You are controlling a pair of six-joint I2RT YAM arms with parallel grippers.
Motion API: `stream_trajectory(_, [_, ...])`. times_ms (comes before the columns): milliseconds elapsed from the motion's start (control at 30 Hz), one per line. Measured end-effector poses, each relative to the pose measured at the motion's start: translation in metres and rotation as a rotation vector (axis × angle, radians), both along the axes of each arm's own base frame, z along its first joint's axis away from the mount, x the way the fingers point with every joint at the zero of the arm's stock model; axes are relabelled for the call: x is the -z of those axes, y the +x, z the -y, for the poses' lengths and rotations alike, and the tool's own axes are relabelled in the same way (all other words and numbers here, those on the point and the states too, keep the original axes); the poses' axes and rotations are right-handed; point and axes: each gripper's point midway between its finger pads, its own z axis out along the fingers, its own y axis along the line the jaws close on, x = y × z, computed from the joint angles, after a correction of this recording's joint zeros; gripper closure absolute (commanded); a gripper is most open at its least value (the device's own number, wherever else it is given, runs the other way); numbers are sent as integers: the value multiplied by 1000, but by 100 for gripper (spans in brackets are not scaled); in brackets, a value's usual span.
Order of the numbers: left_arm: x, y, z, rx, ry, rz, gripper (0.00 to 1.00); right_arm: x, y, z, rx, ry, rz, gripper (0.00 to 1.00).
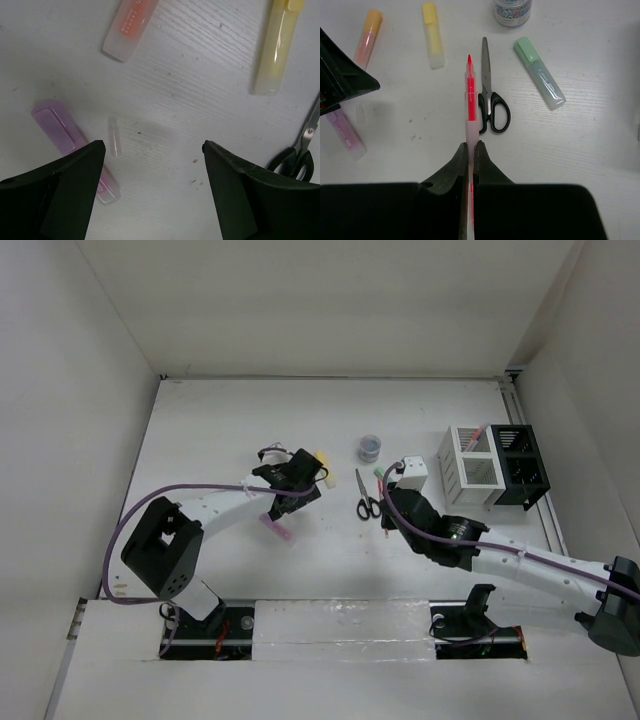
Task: Sort the stationery into containers
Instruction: Close the pen cap on the pen.
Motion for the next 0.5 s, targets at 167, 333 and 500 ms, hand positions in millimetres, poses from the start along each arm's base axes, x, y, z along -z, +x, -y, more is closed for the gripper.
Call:
stream_trajectory(167, [4, -2, -2, -14, 4, -7, 29, -2, 0, -2, -6, 13, 4, 100])
stream_trajectory(333, [11, -6, -6, -26, 13, -18, 35, -2, 0, -4, -14, 20, 3, 100])
stream_trajectory(500, [21, -12, -12, -37, 32, -41, 36, 0, -1, -6, -22, 22, -3, 100])
